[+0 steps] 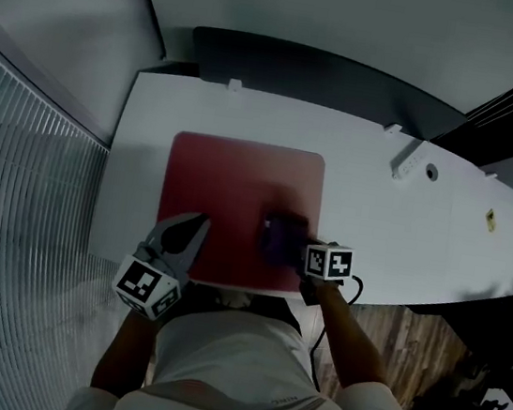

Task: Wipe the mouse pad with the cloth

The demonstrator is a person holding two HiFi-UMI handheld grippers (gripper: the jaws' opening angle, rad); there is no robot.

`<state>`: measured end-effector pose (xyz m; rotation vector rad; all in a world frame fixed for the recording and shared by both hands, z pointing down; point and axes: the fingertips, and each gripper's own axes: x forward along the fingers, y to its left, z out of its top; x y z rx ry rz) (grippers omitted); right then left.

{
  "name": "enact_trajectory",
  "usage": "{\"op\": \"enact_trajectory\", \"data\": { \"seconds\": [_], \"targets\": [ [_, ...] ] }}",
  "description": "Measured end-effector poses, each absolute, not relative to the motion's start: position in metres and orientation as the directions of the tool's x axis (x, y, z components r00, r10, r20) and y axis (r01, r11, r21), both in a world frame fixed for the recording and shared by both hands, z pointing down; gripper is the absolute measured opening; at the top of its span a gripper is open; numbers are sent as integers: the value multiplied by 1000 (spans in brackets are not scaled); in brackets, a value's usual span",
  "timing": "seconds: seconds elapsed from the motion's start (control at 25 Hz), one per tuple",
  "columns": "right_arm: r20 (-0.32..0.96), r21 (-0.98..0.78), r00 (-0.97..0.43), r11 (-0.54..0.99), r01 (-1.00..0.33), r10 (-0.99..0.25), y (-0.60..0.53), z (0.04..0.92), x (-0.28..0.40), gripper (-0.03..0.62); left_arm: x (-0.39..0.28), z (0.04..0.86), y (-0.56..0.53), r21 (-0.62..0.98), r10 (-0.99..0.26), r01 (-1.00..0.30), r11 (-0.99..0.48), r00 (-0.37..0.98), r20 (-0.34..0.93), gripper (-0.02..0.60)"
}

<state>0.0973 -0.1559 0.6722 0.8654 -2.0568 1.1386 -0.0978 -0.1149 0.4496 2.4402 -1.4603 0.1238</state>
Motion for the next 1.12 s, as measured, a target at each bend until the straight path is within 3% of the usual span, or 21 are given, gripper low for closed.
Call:
{"op": "enact_trajectory", "data": {
  "seconds": [0.2, 0.4, 0.52, 0.8, 1.12],
  "targets": [
    [796, -398, -526, 396, -828, -301, -159, 670, 147, 58, -78, 452, -119, 210, -835, -863, -459, 500, 231, 2],
    [786, -442, -513, 267, -856, -344, -157, 676, 180, 58, -59, 456, -121, 225, -820, -846, -483, 527, 223, 2],
    [764, -444, -517, 266, -856, -386, -158, 668, 186, 58, -54, 455, -121, 222, -818, -847, -483, 527, 229, 2],
    [582, -559, -705, 431, -708, -404, -149, 598, 112, 57, -72, 449, -116, 209, -849, -879, -429, 472, 237, 2],
    [421, -685, -888, 578, -445, -184, -105, 552, -20, 57, -134, 444, -83, 191, -914, -936, -294, 334, 228, 2]
  ]
}}
